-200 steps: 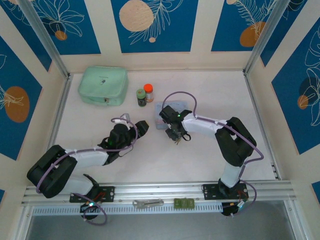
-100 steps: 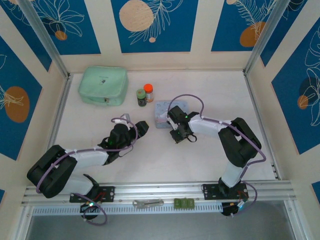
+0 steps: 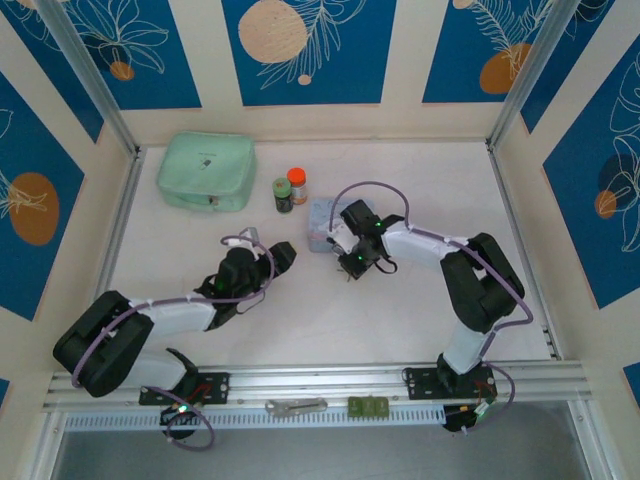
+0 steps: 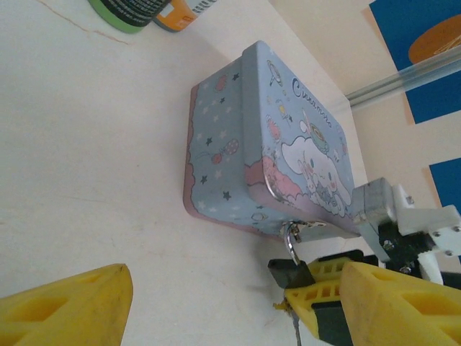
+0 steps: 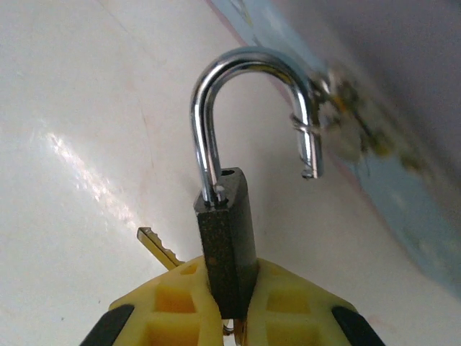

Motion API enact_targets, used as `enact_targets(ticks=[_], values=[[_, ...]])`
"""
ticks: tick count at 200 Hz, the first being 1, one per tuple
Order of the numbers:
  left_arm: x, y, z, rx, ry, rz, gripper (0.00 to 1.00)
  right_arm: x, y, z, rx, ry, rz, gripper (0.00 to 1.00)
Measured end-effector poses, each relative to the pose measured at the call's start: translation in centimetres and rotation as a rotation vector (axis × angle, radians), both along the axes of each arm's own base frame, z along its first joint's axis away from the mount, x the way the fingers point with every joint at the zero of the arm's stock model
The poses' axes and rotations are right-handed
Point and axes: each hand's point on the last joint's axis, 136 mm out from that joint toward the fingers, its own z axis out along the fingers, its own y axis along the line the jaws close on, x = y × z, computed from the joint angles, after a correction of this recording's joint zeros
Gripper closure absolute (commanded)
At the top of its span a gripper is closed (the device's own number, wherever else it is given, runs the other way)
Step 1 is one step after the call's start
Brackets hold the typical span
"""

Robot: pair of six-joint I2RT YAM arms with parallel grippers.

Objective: Unlock a padlock with a key

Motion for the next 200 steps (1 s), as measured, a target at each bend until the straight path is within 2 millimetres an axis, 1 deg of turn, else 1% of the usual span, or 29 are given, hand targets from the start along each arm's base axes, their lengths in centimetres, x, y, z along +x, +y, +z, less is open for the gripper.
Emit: enact_targets(ticks=[21, 48, 79, 163, 180, 200], values=[[-0.2, 0.4, 0.0, -0.001, -0.001, 0.006, 0.25, 0.9, 0.6, -0.3, -0.008, -0.011, 0.075, 1.00], [-0.3, 0.7, 0.2, -0.005, -0.008, 0.009, 0.25, 1.2, 0.5, -1.1, -0.017, -0.010, 0.151, 1.00], [-0.2, 0.9, 0.5, -0.011, -0.016, 0.016, 0.25, 1.6, 0.9, -1.3, -0.005, -0.026, 0.218, 1.00], [0.1, 1.7, 1.5, -0.016, -0.035, 0.040, 0.25, 3.2, 4.7, 0.6, 0.098, -0.119, 0.339, 1.00], [0.1, 1.8, 1.5, -0.012, -0.036, 0.043, 0.25, 3.7, 5.4, 0.7, 0.112, -0.107, 0.344, 1.00], [0.1, 1.9, 1.6, -0.011, -0.037, 0.046, 0.25, 4.7, 6.3, 0.3, 0.110, -0.076, 0.342, 1.00]])
